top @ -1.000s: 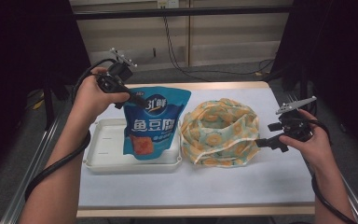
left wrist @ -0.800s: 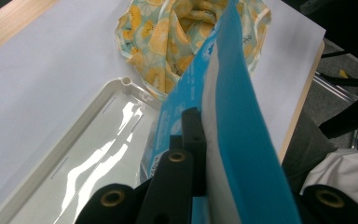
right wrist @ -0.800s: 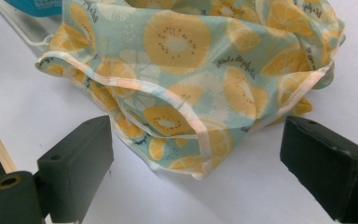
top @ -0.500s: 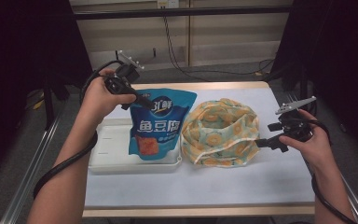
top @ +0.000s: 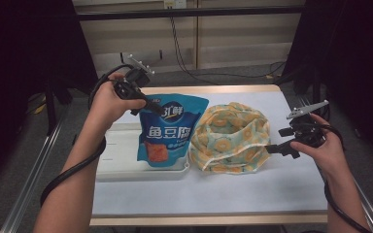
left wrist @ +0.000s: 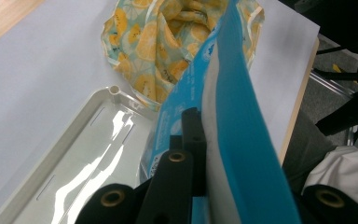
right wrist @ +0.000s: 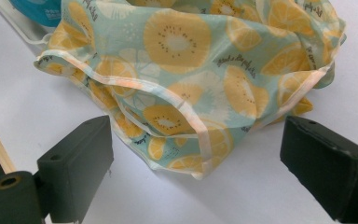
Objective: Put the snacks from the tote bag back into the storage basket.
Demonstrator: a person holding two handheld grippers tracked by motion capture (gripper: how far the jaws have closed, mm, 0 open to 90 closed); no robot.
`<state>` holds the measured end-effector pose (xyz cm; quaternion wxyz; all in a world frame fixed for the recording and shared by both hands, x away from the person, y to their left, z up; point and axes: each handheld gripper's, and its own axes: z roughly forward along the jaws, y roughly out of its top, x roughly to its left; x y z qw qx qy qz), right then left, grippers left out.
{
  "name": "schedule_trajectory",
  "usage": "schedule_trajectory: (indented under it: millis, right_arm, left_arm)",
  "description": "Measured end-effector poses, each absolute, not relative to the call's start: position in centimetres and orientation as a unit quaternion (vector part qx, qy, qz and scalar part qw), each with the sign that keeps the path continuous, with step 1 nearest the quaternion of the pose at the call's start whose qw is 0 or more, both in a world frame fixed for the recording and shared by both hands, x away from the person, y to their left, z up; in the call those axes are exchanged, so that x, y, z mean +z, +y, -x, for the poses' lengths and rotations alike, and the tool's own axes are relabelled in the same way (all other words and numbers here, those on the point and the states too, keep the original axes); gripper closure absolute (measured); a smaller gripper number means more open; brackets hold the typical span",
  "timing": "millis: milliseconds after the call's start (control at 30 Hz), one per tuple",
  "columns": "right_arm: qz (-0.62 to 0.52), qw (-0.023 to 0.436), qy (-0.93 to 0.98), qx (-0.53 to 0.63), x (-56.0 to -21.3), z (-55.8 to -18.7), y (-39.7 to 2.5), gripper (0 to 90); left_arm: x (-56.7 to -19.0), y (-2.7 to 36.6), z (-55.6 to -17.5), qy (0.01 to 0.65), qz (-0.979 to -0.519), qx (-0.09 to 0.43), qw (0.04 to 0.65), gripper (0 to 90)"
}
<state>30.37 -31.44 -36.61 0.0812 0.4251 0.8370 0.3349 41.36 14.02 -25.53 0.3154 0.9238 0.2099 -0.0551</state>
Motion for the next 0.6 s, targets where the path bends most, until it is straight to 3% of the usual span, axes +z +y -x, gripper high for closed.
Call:
schedule_trajectory:
  millis: [600]
  right_arm:
    - [-0.422,0.081,0.837,0.339,-36.53,-30.35,-31.41,8.8]
  left_arm:
    - [-26.09,14.38,-41.14,0.211,-0.922,-0.058,0.319,90.0]
